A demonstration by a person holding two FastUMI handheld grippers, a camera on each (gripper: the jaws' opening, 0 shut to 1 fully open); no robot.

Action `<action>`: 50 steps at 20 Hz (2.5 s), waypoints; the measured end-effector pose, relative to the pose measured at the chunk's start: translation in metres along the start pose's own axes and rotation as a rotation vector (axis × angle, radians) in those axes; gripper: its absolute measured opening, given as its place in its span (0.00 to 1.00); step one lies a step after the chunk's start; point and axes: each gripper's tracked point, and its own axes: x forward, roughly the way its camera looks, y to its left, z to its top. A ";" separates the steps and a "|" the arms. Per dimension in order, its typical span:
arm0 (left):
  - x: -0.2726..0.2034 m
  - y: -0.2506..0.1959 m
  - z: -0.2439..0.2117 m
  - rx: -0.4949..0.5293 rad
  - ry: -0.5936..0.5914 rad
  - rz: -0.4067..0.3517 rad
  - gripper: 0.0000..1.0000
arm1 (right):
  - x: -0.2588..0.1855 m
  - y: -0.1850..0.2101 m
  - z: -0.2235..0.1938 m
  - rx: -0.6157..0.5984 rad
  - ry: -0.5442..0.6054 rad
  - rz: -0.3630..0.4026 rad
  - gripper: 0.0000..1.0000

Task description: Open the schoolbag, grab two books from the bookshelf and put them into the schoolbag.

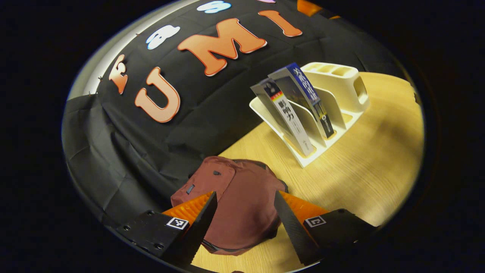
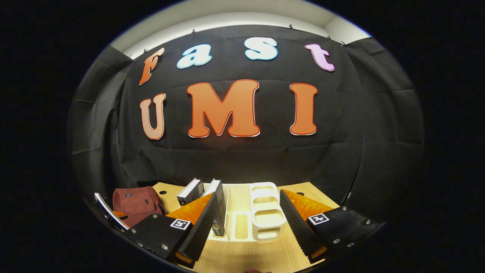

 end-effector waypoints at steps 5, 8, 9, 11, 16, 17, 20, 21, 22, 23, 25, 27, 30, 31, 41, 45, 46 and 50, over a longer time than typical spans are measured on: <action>0.015 -0.021 -0.039 0.077 0.110 -0.024 0.97 | -0.001 -0.006 -0.006 -0.002 0.015 -0.011 0.96; 0.024 -0.028 -0.054 0.118 0.139 -0.023 0.97 | -0.001 -0.008 -0.007 -0.010 0.016 -0.015 0.96; 0.028 -0.031 -0.057 0.132 0.153 -0.025 0.96 | -0.002 -0.009 -0.008 -0.012 0.017 -0.016 0.96; 0.034 -0.029 -0.066 0.155 0.180 -0.015 0.95 | -0.002 -0.011 -0.009 -0.010 0.021 -0.020 0.96; 0.041 -0.029 -0.071 0.163 0.203 -0.021 0.73 | -0.001 -0.014 -0.012 -0.012 0.027 -0.024 0.96; 0.042 -0.033 -0.071 0.173 0.214 -0.038 0.59 | 0.000 -0.013 -0.012 -0.013 0.029 -0.022 0.96; 0.044 -0.036 -0.071 0.194 0.234 -0.058 0.32 | 0.002 -0.014 -0.013 -0.013 0.029 -0.014 0.96; 0.045 -0.036 -0.071 0.186 0.244 -0.061 0.25 | 0.002 -0.015 -0.013 -0.014 0.028 -0.011 0.96; 0.044 -0.032 -0.069 0.172 0.247 -0.057 0.21 | 0.003 -0.016 -0.013 -0.015 0.027 -0.007 0.96; 0.042 -0.028 -0.067 0.154 0.253 -0.059 0.12 | 0.003 -0.017 -0.012 -0.015 0.027 -0.002 0.96; 0.038 -0.022 -0.062 0.122 0.269 -0.087 0.07 | 0.006 -0.018 -0.013 -0.012 0.033 0.010 0.97; 0.038 -0.014 -0.055 0.100 0.283 -0.120 0.05 | 0.009 -0.018 -0.015 -0.010 0.042 0.030 0.96; 0.032 0.008 -0.037 0.075 0.267 -0.143 0.03 | 0.015 -0.013 -0.018 -0.022 0.072 0.074 0.96; 0.030 0.016 -0.030 0.063 0.262 -0.148 0.03 | 0.016 -0.010 -0.019 -0.026 0.084 0.094 0.97; 0.025 0.106 0.032 -0.074 0.224 -0.234 0.03 | 0.031 0.048 -0.015 -0.080 0.209 0.284 0.97; 0.038 0.143 0.053 -0.108 0.196 -0.304 0.03 | 0.042 0.079 -0.011 -0.095 0.287 0.307 0.97; 0.042 0.150 0.057 -0.100 0.185 -0.323 0.03 | 0.046 0.089 -0.010 -0.096 0.307 0.300 0.97; 0.056 0.169 0.063 -0.081 0.170 -0.434 0.02 | 0.062 0.119 -0.012 -0.133 0.405 0.268 0.96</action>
